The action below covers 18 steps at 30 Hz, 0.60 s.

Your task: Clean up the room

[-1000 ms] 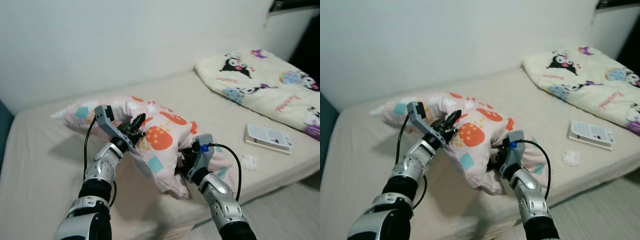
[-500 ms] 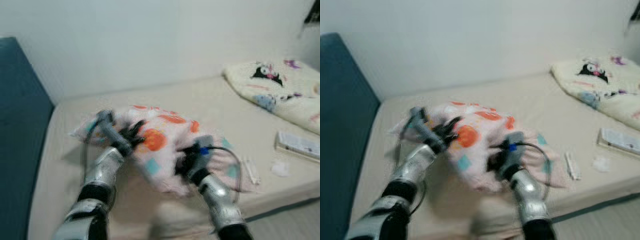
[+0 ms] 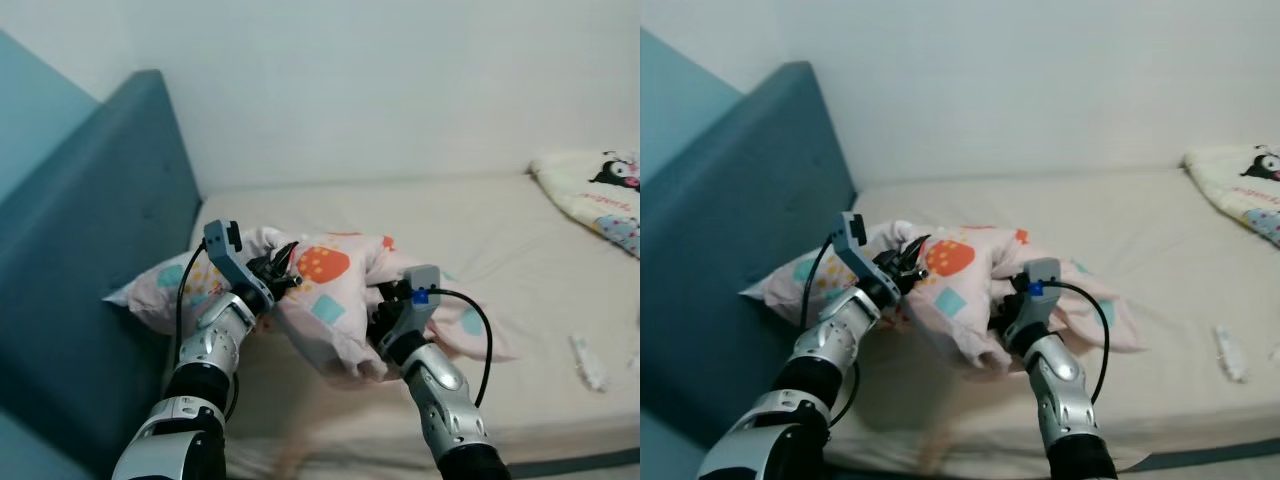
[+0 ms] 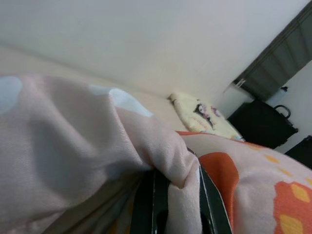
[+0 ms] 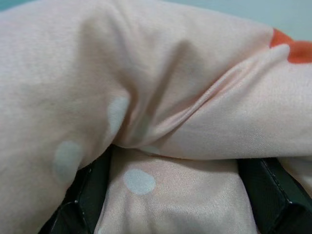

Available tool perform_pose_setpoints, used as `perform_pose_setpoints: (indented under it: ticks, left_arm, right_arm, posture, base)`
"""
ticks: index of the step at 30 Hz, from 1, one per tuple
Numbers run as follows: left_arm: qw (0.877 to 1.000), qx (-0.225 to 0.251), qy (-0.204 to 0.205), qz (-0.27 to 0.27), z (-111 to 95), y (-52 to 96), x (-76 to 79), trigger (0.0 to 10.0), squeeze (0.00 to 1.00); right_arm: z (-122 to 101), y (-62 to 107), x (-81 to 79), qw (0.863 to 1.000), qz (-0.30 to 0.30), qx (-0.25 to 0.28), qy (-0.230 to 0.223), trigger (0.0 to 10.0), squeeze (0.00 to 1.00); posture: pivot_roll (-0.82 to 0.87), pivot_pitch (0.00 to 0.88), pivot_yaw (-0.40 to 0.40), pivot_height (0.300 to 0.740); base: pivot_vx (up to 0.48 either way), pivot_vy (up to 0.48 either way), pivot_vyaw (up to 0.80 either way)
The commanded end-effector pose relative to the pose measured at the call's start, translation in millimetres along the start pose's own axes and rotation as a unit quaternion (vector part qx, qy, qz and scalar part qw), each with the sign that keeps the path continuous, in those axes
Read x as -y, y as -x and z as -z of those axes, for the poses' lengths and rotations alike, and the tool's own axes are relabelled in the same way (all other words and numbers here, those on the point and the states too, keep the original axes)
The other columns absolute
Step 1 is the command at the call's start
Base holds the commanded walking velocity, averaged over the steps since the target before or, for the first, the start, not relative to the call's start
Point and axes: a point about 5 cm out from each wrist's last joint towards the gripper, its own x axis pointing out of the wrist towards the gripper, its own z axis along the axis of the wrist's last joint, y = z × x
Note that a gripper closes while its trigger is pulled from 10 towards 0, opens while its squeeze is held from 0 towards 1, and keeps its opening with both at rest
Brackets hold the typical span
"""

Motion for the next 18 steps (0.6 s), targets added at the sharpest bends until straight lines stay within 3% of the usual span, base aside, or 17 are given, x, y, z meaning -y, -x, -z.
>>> perform_pose_setpoints:
  ticks: [1,7,11,18]
  left_arm:
    - [0.997,-0.027,-0.013,0.074,11.5,-13.9,27.1,10.0,0.0]
    - [0.988,-0.058,-0.035,0.136,31.3,-18.0,51.8,10.0,0.0]
    - [0.985,-0.068,-0.039,0.154,38.3,-20.6,62.0,10.0,0.0]
    - [0.983,-0.075,-0.041,0.161,42.5,-21.3,66.3,10.0,0.0]
  right_arm:
    - [-3.8,-8.2,-10.6,1.0,-0.022,0.008,-0.001,10.0,0.0]
    - [-5.3,-8.8,-2.0,1.0,0.011,0.007,0.005,10.0,0.0]
    - [-4.7,-8.3,5.7,0.999,0.041,0.001,0.0,10.0,0.0]
    - [-6.2,-6.7,8.7,0.999,0.052,0.009,-0.001,10.0,0.0]
  posture:
    - [-0.14,0.048,0.057,0.74]
    - [-0.15,0.05,0.063,0.74]
    - [-0.15,0.051,0.067,0.74]
    - [-0.15,0.051,0.071,0.74]
  base:
    - [0.0,0.0,0.0]
    - [0.0,0.0,0.0]
    - [0.0,0.0,-0.8]
    - [0.0,0.0,-0.8]
